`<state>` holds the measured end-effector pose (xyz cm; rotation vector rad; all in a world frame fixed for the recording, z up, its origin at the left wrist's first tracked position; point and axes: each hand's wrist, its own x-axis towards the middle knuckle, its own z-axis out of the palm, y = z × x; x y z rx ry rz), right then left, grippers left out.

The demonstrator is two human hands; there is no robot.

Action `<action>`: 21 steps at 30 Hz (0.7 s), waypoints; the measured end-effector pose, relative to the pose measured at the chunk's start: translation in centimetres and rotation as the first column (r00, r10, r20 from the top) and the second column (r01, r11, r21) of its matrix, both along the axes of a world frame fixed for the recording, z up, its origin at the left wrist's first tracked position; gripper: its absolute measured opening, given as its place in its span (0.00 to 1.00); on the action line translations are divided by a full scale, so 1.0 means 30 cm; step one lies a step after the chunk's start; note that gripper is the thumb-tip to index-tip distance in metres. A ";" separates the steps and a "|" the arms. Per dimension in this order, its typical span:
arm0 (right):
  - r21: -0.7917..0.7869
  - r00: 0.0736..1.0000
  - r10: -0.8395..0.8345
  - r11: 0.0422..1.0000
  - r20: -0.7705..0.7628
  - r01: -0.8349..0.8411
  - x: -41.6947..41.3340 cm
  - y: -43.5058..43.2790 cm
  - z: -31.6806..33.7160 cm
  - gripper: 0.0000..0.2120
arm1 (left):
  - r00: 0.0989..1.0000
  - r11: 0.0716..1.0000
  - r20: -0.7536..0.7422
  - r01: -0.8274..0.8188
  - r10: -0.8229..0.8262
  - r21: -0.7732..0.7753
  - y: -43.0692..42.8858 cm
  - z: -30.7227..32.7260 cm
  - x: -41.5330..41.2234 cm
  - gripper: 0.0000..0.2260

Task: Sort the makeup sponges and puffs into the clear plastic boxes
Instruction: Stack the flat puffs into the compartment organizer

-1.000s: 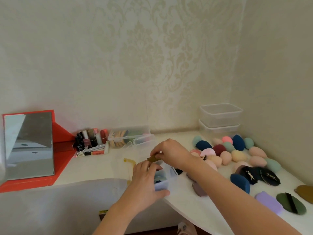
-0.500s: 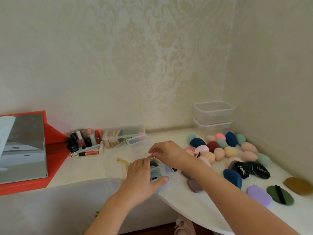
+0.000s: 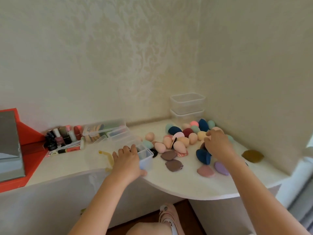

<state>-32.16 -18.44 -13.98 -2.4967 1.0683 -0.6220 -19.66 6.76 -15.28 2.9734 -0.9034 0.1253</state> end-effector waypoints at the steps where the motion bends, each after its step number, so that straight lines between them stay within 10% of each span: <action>1: 0.006 0.997 -0.049 0.999 -0.064 0.050 -0.029 -0.022 -0.004 0.12 | 1.000 1.000 0.001 -0.002 0.002 -0.007 -0.001 0.000 -0.001 0.39; 6: 0.076 0.922 -0.330 0.933 -0.204 0.350 -0.166 -0.084 -0.027 0.19 | 1.000 0.999 -0.014 0.000 0.000 -0.033 0.000 0.003 -0.014 0.39; 12: 0.069 0.919 -0.293 0.944 -0.265 0.321 -0.188 -0.132 -0.087 0.17 | 1.000 1.000 -0.020 -0.009 0.009 -0.029 0.001 0.004 -0.020 0.40; 21: 0.163 0.921 -0.351 0.931 0.170 0.325 -0.197 -0.154 -0.081 0.19 | 1.000 1.000 -0.008 -0.016 0.016 -0.016 -0.002 0.003 -0.023 0.42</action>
